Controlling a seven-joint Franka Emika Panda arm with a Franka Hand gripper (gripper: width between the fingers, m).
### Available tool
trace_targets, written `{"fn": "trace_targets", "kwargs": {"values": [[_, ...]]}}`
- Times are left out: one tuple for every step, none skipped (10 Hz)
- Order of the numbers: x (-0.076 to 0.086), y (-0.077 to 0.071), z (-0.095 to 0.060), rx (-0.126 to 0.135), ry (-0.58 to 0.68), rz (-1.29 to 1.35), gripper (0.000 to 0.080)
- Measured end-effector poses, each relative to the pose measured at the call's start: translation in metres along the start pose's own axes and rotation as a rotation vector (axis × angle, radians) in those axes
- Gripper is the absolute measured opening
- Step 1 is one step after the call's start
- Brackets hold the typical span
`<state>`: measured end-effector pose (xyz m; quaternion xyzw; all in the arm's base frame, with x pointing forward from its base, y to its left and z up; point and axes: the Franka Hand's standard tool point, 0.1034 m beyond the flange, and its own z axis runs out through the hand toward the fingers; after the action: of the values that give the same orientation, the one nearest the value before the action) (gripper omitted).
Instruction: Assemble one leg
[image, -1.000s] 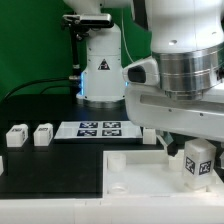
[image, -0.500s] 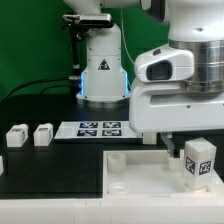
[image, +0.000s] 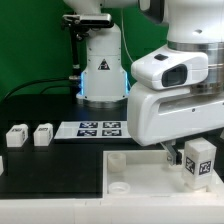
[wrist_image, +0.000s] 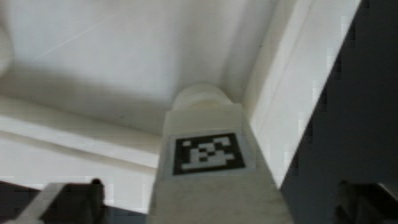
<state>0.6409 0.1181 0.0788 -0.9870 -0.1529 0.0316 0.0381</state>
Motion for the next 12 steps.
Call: {"fn": "trace_targets", "kwargs": {"values": [[0.0, 0.0001, 0.0, 0.0, 0.0, 0.0, 0.0564], [0.0, 0.0001, 0.0, 0.0, 0.0, 0.0, 0.0427], [-0.0001, 0.0006, 0.0, -0.001, 0.0, 0.0, 0.0292], [-0.0002, 0.0009, 0.0001, -0.001, 0.0, 0.001, 0.0292], [-0.0002, 0.001, 0.0001, 0.0, 0.0, 0.012, 0.0292], [-0.0002, 0.0012, 0.0001, 0.0, 0.0, 0.052, 0.0292], [0.001, 0.0015, -0.0002, -0.002, 0.014, 0.133, 0.0292], [0.0005, 0.0013, 0.0001, -0.006, 0.039, 0.298, 0.0292], [-0.0004, 0.0014, -0.0003, -0.006, 0.05, 0.476, 0.0292], [-0.0004, 0.002, 0.0, 0.0, 0.052, 0.61, 0.0292], [-0.0005, 0.0026, 0.0002, 0.01, 0.054, 0.733, 0.0292], [-0.0009, 0.0048, 0.0012, 0.036, 0.056, 0.935, 0.0294]]}}
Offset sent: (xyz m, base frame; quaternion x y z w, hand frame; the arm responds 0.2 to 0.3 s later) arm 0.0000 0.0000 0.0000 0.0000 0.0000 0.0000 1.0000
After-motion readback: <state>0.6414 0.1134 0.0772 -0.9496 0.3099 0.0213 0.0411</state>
